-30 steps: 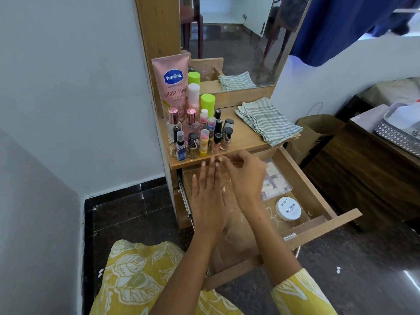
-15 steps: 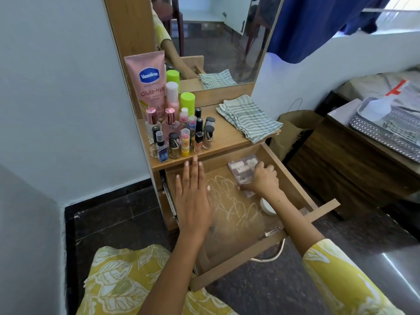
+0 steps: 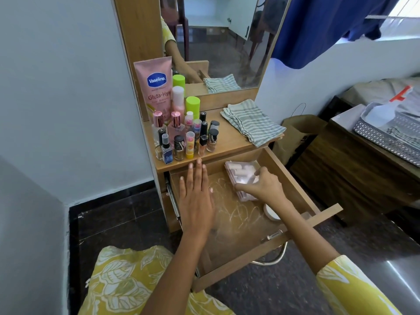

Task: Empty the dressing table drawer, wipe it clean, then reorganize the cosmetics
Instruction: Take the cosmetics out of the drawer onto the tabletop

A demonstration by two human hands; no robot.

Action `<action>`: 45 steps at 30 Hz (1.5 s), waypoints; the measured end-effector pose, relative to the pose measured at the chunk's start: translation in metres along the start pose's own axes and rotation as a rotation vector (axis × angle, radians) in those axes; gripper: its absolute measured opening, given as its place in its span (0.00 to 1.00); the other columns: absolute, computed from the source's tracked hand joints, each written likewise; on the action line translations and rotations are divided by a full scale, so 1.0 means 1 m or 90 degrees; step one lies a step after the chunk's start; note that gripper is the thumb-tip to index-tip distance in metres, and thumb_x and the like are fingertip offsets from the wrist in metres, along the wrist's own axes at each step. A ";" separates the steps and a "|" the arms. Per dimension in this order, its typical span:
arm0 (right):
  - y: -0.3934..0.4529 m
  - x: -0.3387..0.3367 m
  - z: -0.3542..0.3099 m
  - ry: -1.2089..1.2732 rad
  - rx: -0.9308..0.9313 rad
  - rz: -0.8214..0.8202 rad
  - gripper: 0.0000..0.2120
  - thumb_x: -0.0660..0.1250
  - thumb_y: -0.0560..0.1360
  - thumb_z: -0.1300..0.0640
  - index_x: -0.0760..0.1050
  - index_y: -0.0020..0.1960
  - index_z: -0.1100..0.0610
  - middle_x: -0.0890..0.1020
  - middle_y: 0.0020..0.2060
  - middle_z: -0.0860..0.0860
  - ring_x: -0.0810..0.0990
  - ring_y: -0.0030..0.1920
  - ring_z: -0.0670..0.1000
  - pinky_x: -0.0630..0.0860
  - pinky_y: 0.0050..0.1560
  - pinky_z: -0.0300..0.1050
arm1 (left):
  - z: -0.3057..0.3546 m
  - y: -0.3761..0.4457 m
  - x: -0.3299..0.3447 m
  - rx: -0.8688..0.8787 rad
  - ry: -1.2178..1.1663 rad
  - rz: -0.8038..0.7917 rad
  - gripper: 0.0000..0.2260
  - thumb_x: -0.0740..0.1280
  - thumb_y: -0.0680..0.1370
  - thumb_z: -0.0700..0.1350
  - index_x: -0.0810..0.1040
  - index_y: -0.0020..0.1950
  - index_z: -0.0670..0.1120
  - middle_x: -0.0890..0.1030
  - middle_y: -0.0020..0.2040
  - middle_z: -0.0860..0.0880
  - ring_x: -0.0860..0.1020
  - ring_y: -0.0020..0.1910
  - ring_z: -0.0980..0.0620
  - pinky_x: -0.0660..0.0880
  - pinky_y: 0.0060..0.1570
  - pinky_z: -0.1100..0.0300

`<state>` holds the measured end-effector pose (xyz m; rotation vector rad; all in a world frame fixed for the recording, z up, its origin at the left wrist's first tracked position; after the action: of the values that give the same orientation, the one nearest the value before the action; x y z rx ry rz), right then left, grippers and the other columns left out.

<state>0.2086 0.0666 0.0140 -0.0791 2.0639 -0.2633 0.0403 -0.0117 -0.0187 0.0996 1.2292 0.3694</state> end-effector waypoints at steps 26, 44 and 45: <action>0.054 -0.046 -0.095 0.034 -0.147 0.263 0.38 0.70 0.60 0.30 0.73 0.57 0.58 0.77 0.55 0.56 0.73 0.59 0.58 0.69 0.58 0.53 | 0.002 -0.001 -0.002 0.002 -0.021 0.005 0.26 0.49 0.82 0.48 0.40 0.76 0.46 0.37 0.76 0.49 0.35 0.74 0.50 0.34 0.71 0.51; 0.058 -0.026 -0.111 -0.006 -0.157 0.241 0.33 0.69 0.65 0.33 0.74 0.59 0.57 0.75 0.58 0.58 0.71 0.60 0.61 0.65 0.59 0.53 | 0.001 0.000 0.001 0.002 -0.012 0.001 0.27 0.53 0.81 0.48 0.45 0.76 0.44 0.42 0.77 0.47 0.40 0.75 0.48 0.39 0.72 0.49; 0.058 -0.025 -0.111 0.001 -0.164 0.237 0.30 0.68 0.68 0.36 0.74 0.60 0.57 0.75 0.60 0.58 0.71 0.61 0.60 0.66 0.60 0.53 | 0.001 0.000 0.001 0.002 -0.008 0.000 0.27 0.53 0.81 0.48 0.45 0.76 0.44 0.42 0.77 0.47 0.39 0.75 0.48 0.39 0.72 0.49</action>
<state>0.1276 0.1441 0.0745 0.1485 2.0585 0.2328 0.0419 -0.0115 -0.0193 0.1039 1.2165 0.3665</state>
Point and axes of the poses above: each hand's wrist, its own y-axis towards the middle knuckle, its own x-axis out of the palm, z = x × y, the point moved 1 cm from there along y, towards the middle knuckle
